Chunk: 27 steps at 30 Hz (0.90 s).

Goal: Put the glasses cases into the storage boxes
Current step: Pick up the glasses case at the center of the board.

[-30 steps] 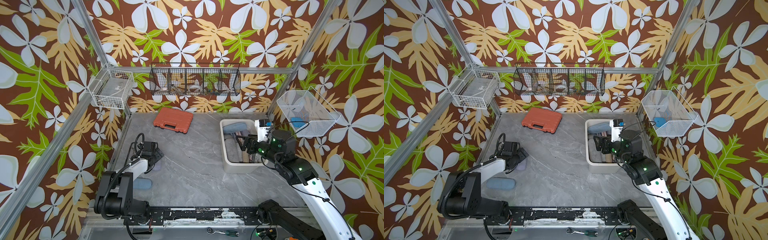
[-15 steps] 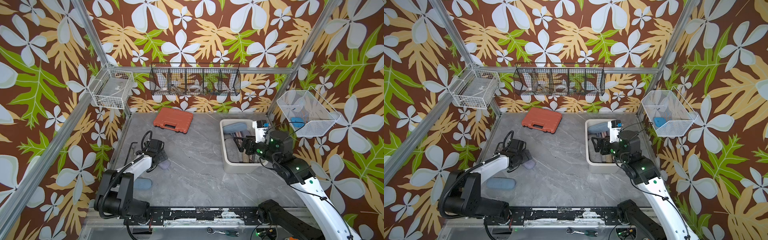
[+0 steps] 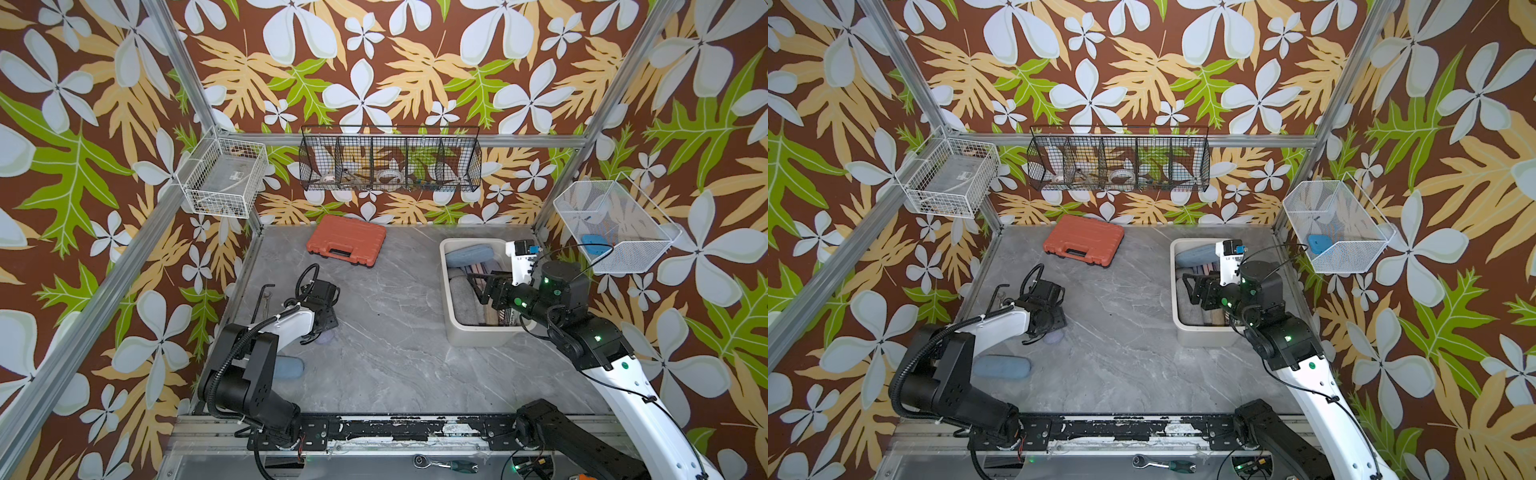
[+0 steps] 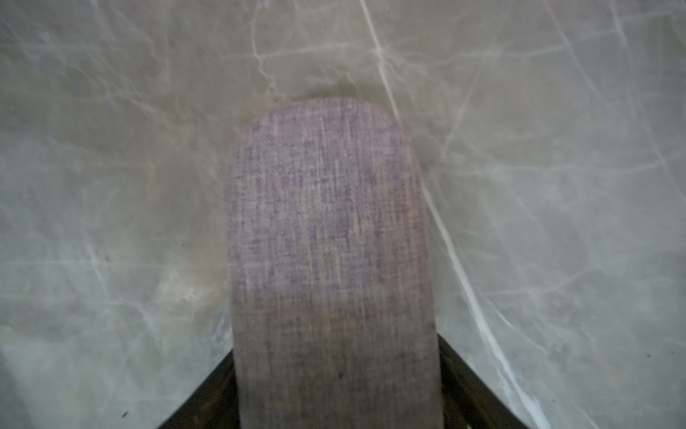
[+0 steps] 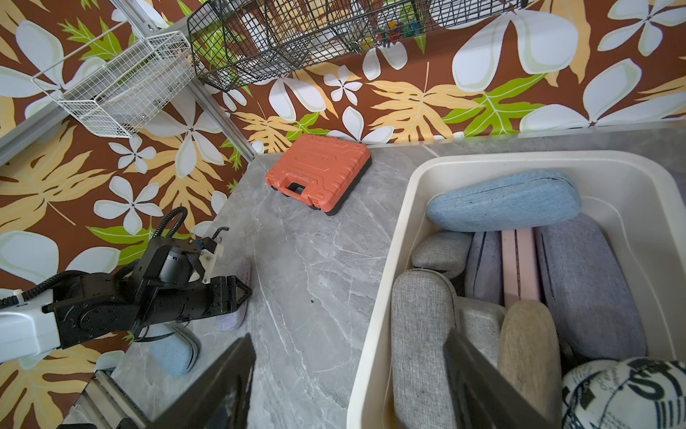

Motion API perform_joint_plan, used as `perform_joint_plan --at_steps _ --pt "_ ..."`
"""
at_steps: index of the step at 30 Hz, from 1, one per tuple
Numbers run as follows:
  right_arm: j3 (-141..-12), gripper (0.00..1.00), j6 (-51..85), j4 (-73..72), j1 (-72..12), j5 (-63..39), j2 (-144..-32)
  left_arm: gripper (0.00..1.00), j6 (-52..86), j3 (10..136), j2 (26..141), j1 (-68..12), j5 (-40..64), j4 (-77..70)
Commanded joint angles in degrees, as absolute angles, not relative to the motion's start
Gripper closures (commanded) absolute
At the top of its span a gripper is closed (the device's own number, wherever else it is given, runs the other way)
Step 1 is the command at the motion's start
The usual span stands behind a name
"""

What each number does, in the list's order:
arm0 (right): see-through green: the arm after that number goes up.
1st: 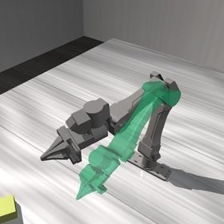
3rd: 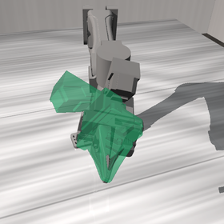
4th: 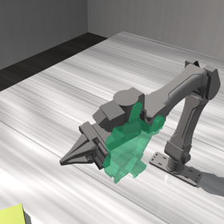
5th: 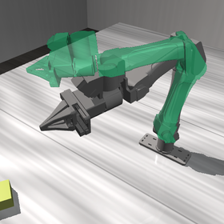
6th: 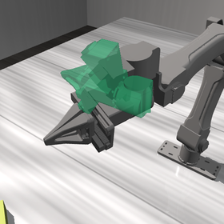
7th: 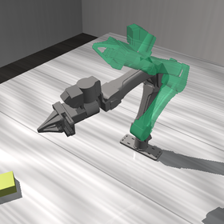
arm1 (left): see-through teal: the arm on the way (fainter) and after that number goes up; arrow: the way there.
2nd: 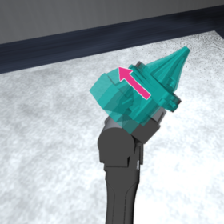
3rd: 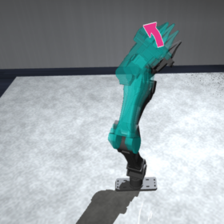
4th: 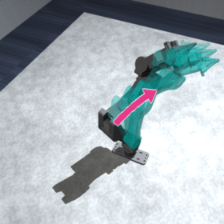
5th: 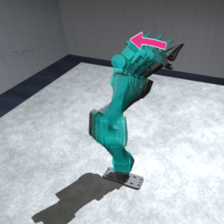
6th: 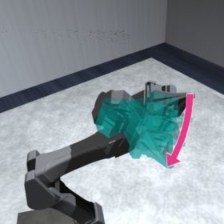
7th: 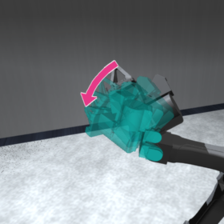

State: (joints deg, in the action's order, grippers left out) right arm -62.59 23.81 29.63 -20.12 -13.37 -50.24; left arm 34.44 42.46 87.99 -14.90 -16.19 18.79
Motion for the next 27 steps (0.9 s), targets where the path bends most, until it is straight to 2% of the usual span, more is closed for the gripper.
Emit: perform_joint_plan --at_steps 1,8,16,19,23,27 --pt "-62.7 0.21 24.7 28.5 -20.1 -14.3 -50.3 0.32 34.5 41.6 87.9 -15.5 -18.1 20.2" --pt "-62.5 0.23 26.2 27.8 -20.1 -16.1 -50.4 0.36 34.2 41.0 83.5 -18.8 -16.7 19.9" --pt "-58.5 0.27 32.6 22.2 -21.2 -20.2 -51.6 0.39 31.9 40.3 73.2 -30.8 -10.3 9.3" --pt "-55.9 0.27 37.7 17.2 -24.4 -20.6 -52.7 0.4 32.1 39.3 70.2 -38.4 -9.2 1.6" --pt "-54.7 0.27 42.8 12.0 -32.0 -16.2 -56.0 0.4 31.5 40.0 68.5 -49.8 -13.4 -7.0" --pt "-55.9 0.26 44.5 10.6 -37.8 -11.3 -59.9 0.4 31.7 42.2 69.4 -56.2 -16.2 -10.4"
